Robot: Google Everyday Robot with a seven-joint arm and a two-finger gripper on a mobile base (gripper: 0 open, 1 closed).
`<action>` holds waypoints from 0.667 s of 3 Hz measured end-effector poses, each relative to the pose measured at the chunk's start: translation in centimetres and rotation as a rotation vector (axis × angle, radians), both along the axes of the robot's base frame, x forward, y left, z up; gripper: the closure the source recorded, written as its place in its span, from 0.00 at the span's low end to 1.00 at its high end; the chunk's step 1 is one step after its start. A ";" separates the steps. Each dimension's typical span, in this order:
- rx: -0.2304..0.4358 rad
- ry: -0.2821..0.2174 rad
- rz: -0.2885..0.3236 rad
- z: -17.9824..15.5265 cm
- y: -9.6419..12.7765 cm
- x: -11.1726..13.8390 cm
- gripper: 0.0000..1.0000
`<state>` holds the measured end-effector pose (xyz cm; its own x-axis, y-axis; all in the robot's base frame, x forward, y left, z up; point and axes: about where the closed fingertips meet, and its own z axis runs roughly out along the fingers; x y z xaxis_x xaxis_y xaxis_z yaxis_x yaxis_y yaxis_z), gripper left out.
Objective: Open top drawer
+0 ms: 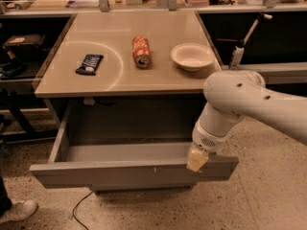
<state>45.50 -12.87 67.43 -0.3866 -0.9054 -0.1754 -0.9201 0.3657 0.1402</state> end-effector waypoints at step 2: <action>-0.009 0.032 -0.046 0.3 -0.3 -2.9 1.00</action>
Offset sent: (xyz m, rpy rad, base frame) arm -0.2328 -0.1063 0.0079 -0.1707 0.1919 -0.2774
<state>42.56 -13.19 67.69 -0.4330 -0.8881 -0.1541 -0.8975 0.4089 0.1655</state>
